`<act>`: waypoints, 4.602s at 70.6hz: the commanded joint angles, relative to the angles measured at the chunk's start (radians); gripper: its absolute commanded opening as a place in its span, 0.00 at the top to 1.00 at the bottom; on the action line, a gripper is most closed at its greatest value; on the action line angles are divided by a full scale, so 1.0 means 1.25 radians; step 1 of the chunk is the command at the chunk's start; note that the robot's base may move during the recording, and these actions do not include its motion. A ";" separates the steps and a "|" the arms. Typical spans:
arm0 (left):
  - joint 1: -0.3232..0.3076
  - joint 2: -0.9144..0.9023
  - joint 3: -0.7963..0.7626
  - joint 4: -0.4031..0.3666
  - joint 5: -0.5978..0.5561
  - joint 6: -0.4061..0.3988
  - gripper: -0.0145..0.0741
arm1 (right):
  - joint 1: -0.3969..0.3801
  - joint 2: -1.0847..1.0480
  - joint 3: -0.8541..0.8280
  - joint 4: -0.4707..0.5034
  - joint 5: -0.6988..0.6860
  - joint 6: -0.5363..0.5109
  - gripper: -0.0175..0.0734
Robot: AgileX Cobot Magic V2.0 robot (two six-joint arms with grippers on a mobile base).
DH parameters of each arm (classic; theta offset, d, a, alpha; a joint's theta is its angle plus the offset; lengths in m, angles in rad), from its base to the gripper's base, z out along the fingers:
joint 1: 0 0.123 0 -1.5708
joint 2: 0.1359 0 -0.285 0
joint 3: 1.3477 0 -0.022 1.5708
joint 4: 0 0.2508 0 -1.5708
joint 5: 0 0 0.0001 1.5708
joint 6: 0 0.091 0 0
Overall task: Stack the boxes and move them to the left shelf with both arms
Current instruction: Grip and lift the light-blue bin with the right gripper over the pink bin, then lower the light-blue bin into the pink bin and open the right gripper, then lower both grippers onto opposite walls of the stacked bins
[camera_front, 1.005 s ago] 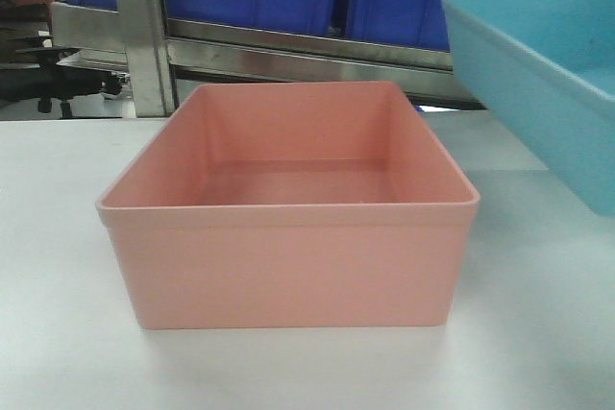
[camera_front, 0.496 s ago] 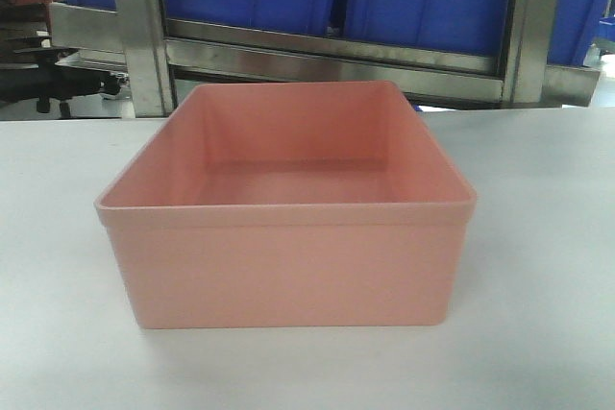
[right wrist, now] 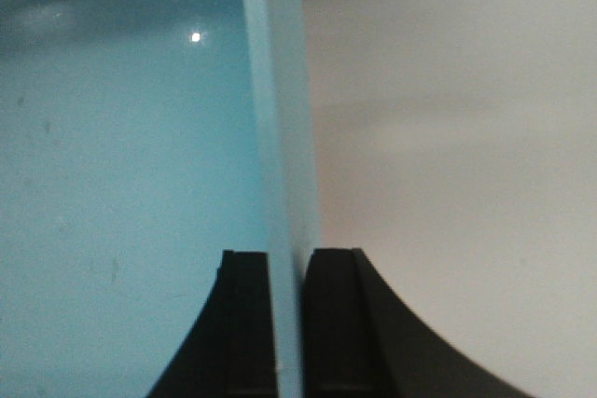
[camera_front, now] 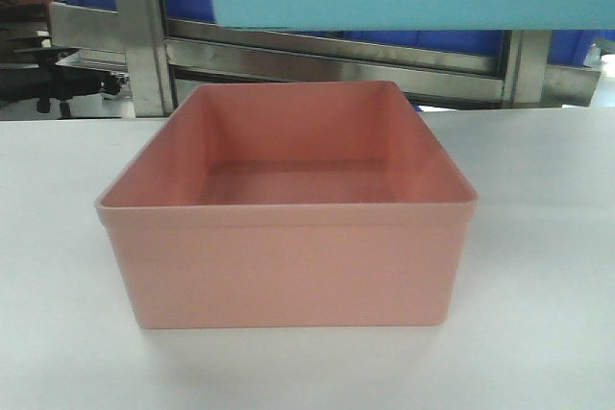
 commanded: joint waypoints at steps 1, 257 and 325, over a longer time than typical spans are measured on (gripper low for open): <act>-0.005 0.006 -0.022 -0.001 -0.066 -0.001 0.84 | 0.036 -0.002 -0.034 -0.004 -0.103 0.051 0.77; -0.005 0.038 -0.060 -0.018 -0.053 -0.001 0.79 | 0.126 0.143 -0.034 -0.148 -0.159 -0.056 0.15; -0.005 0.960 -0.720 -0.163 0.220 -0.001 0.33 | 0.126 0.135 -0.034 -0.164 -0.186 -0.090 0.15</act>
